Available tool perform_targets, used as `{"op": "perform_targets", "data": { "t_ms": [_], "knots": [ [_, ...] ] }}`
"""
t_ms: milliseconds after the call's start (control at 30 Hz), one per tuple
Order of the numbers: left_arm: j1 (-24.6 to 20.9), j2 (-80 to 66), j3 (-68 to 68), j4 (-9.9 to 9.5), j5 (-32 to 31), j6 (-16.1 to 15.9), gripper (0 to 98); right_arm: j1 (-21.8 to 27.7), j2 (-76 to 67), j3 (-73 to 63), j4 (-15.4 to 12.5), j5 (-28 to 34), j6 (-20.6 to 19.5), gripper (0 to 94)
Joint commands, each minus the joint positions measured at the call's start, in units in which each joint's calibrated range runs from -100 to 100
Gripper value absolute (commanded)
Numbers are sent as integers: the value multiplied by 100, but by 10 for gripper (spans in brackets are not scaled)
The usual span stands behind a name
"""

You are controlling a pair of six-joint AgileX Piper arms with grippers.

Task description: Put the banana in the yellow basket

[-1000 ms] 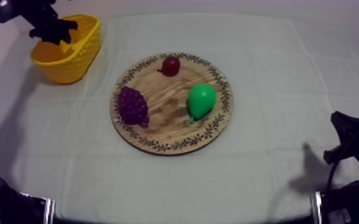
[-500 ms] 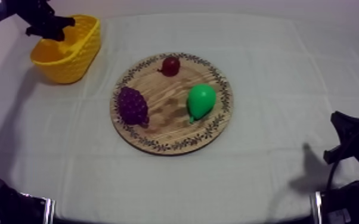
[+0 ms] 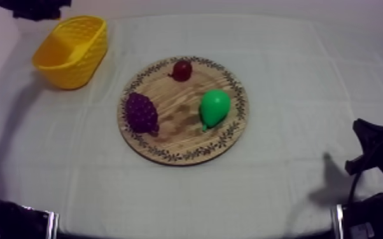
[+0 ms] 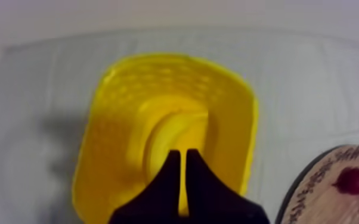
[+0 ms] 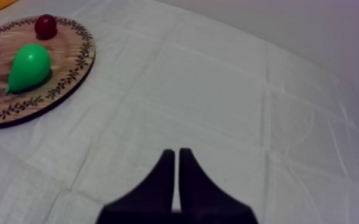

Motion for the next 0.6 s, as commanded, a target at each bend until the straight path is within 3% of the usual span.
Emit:
{"op": "perform_targets", "data": {
  "t_ms": [0, 433, 567],
  "knots": [
    [7, -1274, 346, -12, -202, 33, 19, -1, -5, -3, 2, 0, 0, 3],
    [-100, -5367, 3578, -60, -1361, 145, 2, -1, -5, -3, 2, 0, 0, 3],
    [-300, -6158, 4699, 43, -1674, 117, 1, -1, -5, -3, 2, 0, 3, 3]
  ]
}}
